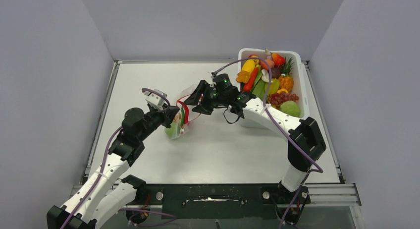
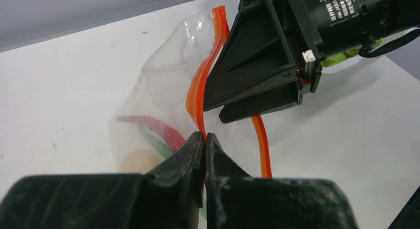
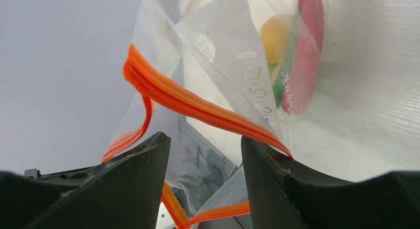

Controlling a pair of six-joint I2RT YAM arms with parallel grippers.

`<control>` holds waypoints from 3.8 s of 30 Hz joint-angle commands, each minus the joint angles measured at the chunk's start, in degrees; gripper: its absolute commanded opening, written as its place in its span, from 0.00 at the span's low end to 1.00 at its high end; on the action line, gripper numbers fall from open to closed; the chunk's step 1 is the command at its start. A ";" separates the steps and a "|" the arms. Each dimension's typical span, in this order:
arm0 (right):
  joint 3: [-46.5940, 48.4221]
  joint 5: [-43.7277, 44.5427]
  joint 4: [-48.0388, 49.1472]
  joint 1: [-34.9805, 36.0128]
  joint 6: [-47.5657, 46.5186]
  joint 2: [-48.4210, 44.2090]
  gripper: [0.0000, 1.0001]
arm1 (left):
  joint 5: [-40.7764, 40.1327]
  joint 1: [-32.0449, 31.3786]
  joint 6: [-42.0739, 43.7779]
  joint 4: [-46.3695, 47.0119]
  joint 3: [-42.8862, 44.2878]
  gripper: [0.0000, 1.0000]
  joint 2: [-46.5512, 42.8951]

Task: Place the food in the zip-top bag and seal the zipper
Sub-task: Place the fake vegetable in the zipper food storage bag, then pick up the fake vegetable from the bin.

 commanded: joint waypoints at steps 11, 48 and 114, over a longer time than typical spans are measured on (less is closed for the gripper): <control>0.25 2.46 -4.87 -0.43 -20.61 -12.78 0.52 | -6.21 -0.23 0.36 1.06 1.50 0.00 -0.70; 4.81 32.20 -4.05 -23.45 -35.76 -3.65 0.73 | -3.75 -0.07 0.38 0.53 2.79 0.00 -1.31; 11.98 30.11 -3.30 -23.83 -35.88 10.63 0.59 | -6.69 0.38 0.40 0.51 2.47 0.00 -3.50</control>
